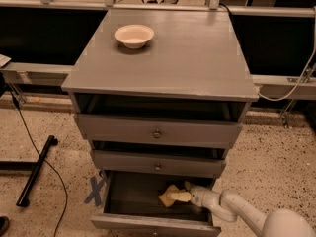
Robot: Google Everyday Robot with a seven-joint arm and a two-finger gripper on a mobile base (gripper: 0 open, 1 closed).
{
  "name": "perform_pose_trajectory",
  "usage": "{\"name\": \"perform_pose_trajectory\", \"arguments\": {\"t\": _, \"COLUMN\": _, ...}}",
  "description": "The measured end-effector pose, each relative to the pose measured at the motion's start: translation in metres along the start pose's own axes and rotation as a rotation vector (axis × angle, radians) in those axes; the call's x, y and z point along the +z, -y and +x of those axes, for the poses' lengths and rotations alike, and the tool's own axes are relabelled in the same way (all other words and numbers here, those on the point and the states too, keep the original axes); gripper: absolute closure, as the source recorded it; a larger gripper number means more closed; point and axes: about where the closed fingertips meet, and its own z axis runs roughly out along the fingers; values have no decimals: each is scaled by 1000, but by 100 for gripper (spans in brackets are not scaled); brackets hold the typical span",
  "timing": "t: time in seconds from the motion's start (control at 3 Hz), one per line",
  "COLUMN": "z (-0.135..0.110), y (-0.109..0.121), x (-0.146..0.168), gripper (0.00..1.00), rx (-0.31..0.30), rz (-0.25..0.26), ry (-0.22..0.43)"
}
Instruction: Place sponge into bottom drawer
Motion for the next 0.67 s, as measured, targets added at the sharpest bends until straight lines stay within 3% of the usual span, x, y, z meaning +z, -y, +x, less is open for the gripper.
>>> {"name": "perform_pose_trajectory", "arguments": {"t": 0.67, "z": -9, "y": 4, "x": -18, "gripper": 0, "rx": 21, "rz": 9, "ry": 42}}
